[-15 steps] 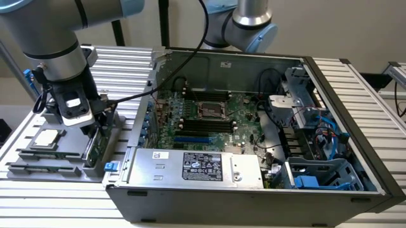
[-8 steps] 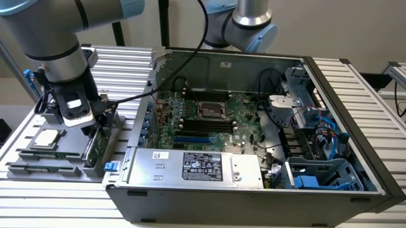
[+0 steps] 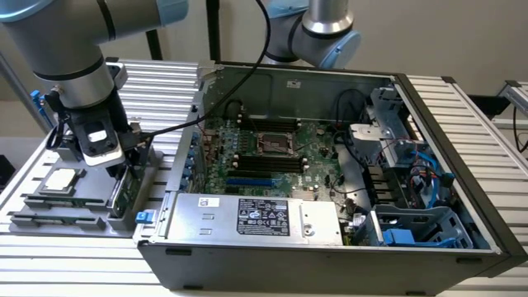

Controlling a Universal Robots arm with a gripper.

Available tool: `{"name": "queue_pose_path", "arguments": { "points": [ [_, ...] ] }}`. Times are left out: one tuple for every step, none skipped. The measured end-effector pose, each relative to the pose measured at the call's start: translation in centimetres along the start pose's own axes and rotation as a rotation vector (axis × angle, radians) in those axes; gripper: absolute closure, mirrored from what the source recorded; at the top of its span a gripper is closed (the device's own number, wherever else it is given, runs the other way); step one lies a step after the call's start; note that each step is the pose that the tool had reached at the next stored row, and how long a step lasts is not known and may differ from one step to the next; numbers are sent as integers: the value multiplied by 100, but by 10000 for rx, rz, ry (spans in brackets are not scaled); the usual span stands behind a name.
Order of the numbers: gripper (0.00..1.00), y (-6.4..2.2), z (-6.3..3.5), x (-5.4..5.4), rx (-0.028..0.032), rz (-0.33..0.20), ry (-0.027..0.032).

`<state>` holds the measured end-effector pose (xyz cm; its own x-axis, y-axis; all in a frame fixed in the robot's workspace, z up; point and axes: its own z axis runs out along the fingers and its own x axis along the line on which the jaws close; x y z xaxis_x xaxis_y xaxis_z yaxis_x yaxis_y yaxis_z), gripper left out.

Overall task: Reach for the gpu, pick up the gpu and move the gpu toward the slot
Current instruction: 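Pick up the gpu and move the gpu toward the slot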

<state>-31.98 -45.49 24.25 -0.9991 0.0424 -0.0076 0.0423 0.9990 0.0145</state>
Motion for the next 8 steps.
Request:
{"name": "queue_pose_path", "arguments": {
  "points": [
    [52, 0, 0, 0, 1, -1, 0],
    [52, 0, 0, 0, 0, -1, 0],
    [54, 0, 0, 0, 0, -2, 0],
    [54, 0, 0, 0, 0, -2, 0],
    [61, 0, 1, 0, 0, -2, 0],
    [61, 0, 1, 0, 0, -2, 0],
    [61, 0, 1, 0, 0, -2, 0],
    [64, 0, 1, 0, 0, -1, 0]
  ]
}}
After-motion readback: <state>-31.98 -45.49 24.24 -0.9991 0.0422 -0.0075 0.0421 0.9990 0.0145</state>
